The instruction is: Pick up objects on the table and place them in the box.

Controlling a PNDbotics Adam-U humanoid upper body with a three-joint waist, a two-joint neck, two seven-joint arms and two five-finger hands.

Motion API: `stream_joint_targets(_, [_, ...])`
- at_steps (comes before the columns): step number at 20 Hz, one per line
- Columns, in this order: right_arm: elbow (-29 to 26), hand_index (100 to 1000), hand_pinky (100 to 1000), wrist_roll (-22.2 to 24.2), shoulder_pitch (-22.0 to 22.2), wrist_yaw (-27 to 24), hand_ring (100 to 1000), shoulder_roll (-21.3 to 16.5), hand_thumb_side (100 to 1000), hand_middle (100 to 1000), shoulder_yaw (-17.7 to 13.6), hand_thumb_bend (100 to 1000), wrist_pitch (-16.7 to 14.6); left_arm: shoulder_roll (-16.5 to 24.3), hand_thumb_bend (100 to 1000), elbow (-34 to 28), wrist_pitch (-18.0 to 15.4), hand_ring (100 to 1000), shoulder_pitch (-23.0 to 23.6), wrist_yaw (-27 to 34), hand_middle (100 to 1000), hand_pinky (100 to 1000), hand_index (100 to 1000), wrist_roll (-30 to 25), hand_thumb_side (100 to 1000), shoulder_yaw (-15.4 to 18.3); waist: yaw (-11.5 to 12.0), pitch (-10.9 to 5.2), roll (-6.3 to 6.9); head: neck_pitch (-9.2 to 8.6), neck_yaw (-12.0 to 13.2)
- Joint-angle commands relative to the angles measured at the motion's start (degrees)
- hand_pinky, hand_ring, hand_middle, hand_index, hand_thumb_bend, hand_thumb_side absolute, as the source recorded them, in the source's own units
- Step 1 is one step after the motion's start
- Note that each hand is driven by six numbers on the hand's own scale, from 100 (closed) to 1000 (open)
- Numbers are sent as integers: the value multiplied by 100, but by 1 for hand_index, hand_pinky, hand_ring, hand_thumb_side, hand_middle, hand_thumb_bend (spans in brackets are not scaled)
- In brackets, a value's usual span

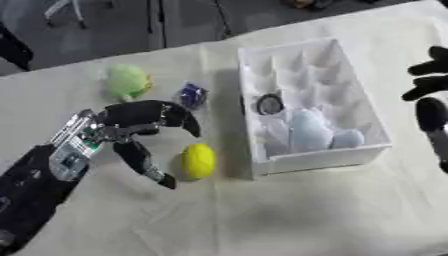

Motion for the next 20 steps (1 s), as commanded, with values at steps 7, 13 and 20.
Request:
stream_joint_targets(7, [-140, 914, 747, 24, -70, -33, 574, -134, 748, 708, -7, 361, -27, -218, 844, 357, -276, 744, -138, -922, 761, 870, 831, 395, 615, -3, -25, 44, -151, -73, 16])
stream_joint_targets(13, [-140, 914, 747, 33, -78, -33, 573, -134, 748, 708, 1, 360, -35, -398, 813, 564, -218, 712, -138, -1516, 742, 847, 821, 964, 587, 71, -48, 53, -151, -82, 14])
stream_joint_targets(20, [-140, 915, 747, 28, -79, -35, 573, -135, 749, 708, -2, 358, -37, -528, 116, 777, -23, 448, -126, -1767, 549, 651, 676, 1897, 449, 154, -66, 52, -153, -90, 27])
